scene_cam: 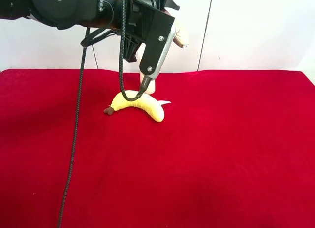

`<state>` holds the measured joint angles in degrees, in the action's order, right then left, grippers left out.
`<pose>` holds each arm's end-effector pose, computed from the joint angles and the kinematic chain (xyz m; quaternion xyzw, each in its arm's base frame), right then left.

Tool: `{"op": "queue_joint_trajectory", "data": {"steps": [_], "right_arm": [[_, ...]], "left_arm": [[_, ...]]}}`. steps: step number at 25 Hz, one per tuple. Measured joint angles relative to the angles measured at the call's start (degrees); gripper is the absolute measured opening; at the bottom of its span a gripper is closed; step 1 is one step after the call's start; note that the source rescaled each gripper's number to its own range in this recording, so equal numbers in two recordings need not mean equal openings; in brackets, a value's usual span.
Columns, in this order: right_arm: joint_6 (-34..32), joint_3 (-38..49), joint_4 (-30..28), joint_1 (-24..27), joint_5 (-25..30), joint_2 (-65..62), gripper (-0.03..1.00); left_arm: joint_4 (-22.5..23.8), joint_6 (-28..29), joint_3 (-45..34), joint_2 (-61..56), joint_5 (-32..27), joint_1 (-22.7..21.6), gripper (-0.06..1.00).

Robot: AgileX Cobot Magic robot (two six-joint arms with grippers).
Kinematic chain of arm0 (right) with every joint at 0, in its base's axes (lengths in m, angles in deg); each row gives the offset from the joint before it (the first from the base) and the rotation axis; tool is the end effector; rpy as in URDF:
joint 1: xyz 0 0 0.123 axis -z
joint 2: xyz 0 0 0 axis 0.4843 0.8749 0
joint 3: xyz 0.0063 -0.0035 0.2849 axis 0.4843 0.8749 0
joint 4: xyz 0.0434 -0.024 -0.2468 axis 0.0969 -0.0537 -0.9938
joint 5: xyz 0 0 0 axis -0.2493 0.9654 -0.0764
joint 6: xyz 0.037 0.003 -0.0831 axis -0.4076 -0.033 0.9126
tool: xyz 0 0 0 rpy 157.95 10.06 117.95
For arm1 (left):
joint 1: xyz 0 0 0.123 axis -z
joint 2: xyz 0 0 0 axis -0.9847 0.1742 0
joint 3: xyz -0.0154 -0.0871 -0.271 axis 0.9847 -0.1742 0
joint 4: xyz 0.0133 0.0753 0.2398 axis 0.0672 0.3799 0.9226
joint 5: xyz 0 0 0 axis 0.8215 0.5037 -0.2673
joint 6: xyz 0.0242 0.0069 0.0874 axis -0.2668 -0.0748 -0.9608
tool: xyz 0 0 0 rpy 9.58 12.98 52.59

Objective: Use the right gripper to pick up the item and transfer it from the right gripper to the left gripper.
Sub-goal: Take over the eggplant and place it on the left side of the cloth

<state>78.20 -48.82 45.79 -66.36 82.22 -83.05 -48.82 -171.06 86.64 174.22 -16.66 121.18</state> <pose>-0.0363 -0.0239 0.3429 -0.2750 0.7431 0.1994 0.5765 0.2945 -0.2571 0.3103 0.7437 0.2885 0.2830 0.5325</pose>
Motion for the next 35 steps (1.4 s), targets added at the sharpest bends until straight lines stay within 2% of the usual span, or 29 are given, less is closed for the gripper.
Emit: {"op": "queue_joint_trajectory", "data": {"steps": [3,9,12,16,21,23,29,31,35], "right_arm": [[0.0,5.4,1.6,-0.3,0.8,-0.9,1.0],[0.0,15.4,1.1,-0.5,-2.4,-0.9,1.0],[-0.8,16.2,-1.2,-0.5,-2.1,-0.9,1.0],[-5.7,16.3,-5.5,-0.5,-2.1,-0.9,1.0],[-7.0,16.3,-6.5,-0.2,-2.1,-0.9,1.0],[-7.0,16.4,-6.5,2.6,-2.1,-0.9,1.0],[-7.1,16.4,-6.5,17.5,-2.1,-0.9,1.0],[-7.1,16.4,-6.5,21.0,-2.1,-0.9,1.0],[-7.1,16.4,-6.5,23.8,-2.1,-0.9,1.0]], "left_arm": [[-0.1,0.0,0.0,0.0,0.0,0.0,0.0],[-0.4,0.1,0.0,0.0,0.0,0.0,0.0],[-0.5,0.1,0.0,0.0,-0.1,0.0,0.0],[-0.5,0.1,0.0,0.0,-0.5,0.0,0.0],[-0.6,0.1,0.0,0.0,-1.4,0.0,0.0],[-0.6,0.2,0.0,0.0,-1.4,0.0,0.0],[-0.6,0.3,0.0,0.0,-1.5,0.0,0.0],[-0.6,0.3,0.0,0.0,-1.5,0.0,0.0],[-0.6,0.3,0.0,0.0,-1.5,0.0,0.0]]}}
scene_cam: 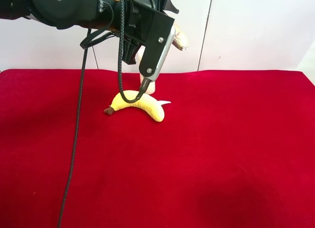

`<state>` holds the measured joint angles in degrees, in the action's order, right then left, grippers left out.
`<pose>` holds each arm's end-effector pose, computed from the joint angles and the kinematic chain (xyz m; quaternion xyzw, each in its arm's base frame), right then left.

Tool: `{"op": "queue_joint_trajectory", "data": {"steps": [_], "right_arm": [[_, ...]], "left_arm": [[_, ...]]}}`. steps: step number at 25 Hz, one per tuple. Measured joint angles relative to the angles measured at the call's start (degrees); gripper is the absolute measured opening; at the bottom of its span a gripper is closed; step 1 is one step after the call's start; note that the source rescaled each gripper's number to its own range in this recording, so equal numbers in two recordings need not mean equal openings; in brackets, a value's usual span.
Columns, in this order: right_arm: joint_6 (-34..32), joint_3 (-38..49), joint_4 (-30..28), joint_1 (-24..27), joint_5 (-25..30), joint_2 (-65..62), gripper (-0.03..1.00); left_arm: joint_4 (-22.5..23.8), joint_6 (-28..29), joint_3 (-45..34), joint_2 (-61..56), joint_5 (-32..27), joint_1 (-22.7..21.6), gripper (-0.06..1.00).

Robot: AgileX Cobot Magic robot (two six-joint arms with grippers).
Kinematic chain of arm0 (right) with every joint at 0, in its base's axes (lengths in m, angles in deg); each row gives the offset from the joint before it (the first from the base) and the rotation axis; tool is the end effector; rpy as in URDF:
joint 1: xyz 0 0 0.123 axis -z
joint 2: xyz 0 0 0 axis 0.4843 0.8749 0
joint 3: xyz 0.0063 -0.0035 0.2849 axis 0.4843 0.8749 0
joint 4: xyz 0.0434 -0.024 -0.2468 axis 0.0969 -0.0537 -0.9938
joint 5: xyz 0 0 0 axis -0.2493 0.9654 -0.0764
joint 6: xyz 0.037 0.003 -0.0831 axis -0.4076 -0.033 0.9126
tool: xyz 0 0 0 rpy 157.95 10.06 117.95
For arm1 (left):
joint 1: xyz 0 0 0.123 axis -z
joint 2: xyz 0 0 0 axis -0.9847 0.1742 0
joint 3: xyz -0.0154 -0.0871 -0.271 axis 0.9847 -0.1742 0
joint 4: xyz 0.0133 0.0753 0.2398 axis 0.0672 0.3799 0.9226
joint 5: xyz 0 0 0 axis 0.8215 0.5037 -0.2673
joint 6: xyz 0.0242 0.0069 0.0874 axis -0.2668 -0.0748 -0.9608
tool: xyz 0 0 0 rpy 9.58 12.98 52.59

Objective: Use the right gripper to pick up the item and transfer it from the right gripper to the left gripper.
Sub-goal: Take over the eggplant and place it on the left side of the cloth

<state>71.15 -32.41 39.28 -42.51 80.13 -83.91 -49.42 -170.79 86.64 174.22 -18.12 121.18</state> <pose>-0.0018 -0.0066 0.2712 -0.0676 0.8552 0.0422 0.5121 0.2939 -0.2568 0.3081 0.7488 0.2964 0.2736 0.5259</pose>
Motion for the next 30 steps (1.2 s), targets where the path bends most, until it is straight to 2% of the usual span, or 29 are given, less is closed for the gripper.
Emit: {"op": "queue_joint_trajectory", "data": {"steps": [9,12,18,21,25,28,30], "right_arm": [[-0.2,0.0,0.0,0.1,0.0,0.0,1.0],[-0.2,0.0,0.0,0.1,0.0,0.0,1.0],[-0.3,0.0,0.0,0.1,0.0,0.0,1.0],[-0.3,0.0,0.0,0.1,0.0,0.0,1.0],[-0.3,0.0,0.0,0.1,0.0,0.0,1.0],[-0.3,0.0,0.0,0.1,0.0,0.0,1.0],[-0.3,0.0,0.0,0.1,0.0,0.0,1.0]], "left_arm": [[0.0,1.0,0.0,0.0,0.0,0.0,0.0],[0.0,5.1,0.0,-0.2,0.0,0.0,0.0],[0.0,18.1,0.0,-4.0,-1.5,-0.7,0.0],[-1.2,22.6,0.0,-7.3,-6.6,-4.0,0.0],[-2.1,28.1,0.0,-11.7,-18.2,-9.5,0.0],[-1.4,37.5,0.0,-15.7,-25.5,-13.5,0.0],[0.9,45.1,0.0,-18.5,-31.1,-16.5,0.0]]}}
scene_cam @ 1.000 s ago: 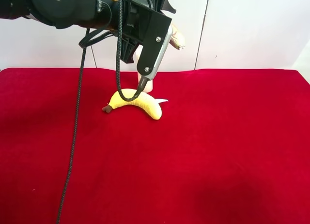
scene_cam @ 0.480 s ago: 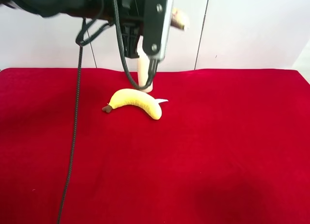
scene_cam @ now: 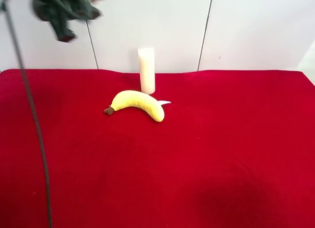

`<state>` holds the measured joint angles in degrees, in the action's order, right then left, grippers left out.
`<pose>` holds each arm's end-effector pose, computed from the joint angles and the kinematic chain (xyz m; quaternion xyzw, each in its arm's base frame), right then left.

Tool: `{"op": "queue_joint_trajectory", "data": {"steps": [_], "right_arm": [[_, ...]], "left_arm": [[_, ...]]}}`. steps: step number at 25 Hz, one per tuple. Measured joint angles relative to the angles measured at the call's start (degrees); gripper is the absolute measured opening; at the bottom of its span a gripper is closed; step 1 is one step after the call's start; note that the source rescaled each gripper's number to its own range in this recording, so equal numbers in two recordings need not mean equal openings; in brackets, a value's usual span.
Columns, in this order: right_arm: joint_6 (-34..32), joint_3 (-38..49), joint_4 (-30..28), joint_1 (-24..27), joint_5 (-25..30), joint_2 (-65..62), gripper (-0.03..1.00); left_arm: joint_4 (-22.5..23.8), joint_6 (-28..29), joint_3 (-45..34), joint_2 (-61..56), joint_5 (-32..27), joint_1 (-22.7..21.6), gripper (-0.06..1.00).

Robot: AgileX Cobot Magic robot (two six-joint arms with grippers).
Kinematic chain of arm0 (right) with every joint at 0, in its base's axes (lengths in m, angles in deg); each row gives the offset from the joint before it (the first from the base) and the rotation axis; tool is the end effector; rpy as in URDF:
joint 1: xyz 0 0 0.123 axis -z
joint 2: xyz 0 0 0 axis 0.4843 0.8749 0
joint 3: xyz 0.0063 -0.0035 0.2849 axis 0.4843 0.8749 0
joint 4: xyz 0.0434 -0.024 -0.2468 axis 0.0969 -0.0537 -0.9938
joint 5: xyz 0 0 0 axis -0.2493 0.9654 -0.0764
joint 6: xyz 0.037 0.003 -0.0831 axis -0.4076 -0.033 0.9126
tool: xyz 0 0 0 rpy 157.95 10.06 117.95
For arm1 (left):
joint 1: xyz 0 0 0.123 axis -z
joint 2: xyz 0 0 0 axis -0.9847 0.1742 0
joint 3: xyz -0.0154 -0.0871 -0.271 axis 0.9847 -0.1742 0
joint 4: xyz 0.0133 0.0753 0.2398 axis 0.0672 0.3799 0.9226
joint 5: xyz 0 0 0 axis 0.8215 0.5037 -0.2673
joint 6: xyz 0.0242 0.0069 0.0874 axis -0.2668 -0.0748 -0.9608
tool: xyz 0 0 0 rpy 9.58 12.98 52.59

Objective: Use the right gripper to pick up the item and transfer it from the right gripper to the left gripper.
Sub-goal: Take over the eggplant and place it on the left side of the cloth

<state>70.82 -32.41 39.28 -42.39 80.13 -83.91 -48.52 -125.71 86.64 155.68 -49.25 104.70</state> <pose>-0.0019 -0.0066 0.2712 -0.0643 0.8555 0.0431 0.5120 0.2702 -0.1283 0.3755 0.5453 0.6714 0.1028 0.4912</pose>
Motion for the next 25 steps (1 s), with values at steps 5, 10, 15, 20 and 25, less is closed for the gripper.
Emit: {"op": "queue_joint_trajectory", "data": {"steps": [5,10,15,20,25], "right_arm": [[0.0,0.0,0.0,0.0,0.0,0.0,1.0],[0.0,0.0,0.0,0.0,0.0,0.0,1.0],[0.0,0.0,0.0,0.0,0.0,0.0,1.0],[0.0,0.0,0.0,0.0,0.0,0.0,1.0],[0.0,0.0,0.0,0.0,0.0,0.0,1.0]], "left_arm": [[9.2,19.2,0.0,-6.1,-17.3,-6.2,0.0],[13.6,30.9,0.0,-11.9,-28.5,-11.9,0.0],[13.0,34.3,-3.5,-16.4,-33.7,-17.0,0.0],[12.4,34.6,-11.2,-17.9,-29.2,-20.5,0.0],[9.6,34.8,-15.5,-13.7,-23.0,-20.8,0.0]]}}
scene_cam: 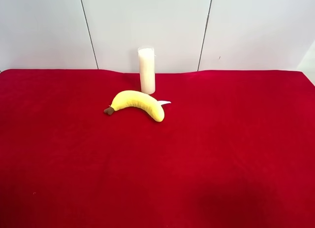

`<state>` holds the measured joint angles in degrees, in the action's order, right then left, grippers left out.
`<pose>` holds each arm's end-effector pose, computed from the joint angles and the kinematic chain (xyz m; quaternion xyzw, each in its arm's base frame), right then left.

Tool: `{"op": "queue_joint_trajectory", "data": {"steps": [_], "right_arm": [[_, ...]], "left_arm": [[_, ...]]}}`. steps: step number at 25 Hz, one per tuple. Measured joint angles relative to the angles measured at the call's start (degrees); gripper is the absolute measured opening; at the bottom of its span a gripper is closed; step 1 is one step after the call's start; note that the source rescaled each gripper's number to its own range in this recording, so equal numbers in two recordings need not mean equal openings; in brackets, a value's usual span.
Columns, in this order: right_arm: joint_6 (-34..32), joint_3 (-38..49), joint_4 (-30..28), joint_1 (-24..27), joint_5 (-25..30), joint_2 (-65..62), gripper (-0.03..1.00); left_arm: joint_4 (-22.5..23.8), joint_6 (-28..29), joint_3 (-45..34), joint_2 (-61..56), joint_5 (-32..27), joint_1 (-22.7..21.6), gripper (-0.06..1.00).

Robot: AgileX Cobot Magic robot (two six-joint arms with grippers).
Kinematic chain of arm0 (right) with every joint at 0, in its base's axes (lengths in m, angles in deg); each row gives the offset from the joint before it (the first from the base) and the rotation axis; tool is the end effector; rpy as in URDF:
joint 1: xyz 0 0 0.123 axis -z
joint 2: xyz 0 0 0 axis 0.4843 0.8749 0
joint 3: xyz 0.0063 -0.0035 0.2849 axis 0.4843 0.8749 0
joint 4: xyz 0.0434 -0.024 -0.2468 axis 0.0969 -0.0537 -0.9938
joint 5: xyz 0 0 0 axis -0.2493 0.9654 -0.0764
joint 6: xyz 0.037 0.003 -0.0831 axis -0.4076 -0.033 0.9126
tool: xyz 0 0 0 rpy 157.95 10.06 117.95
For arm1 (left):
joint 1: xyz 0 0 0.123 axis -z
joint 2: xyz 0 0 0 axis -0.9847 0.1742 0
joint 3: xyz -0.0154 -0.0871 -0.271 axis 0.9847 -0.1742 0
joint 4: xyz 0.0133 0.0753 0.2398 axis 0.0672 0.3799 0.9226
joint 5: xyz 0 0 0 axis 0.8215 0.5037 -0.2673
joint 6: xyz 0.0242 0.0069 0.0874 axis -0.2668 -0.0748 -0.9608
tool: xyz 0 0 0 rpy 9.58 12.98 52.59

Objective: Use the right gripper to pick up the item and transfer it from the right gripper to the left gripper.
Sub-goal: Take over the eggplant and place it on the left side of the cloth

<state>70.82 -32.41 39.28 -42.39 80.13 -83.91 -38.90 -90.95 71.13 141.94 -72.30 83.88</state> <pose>-0.0019 -0.0066 0.2712 -0.0643 0.8555 0.0431 0.5120 0.2066 -0.0080 0.3235 0.2248 0.9252 0.0862 0.2934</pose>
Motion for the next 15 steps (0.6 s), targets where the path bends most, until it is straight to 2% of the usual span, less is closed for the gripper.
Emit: {"op": "queue_joint_trajectory", "data": {"steps": [9,15], "right_arm": [[0.0,0.0,0.0,0.0,0.0,0.0,1.0],[0.0,0.0,0.0,0.0,0.0,0.0,1.0]], "left_arm": [[-3.8,0.1,-0.7,15.9,7.2,0.0,0.0],[-4.4,0.1,-0.7,25.7,10.4,-0.1,0.0]]}}
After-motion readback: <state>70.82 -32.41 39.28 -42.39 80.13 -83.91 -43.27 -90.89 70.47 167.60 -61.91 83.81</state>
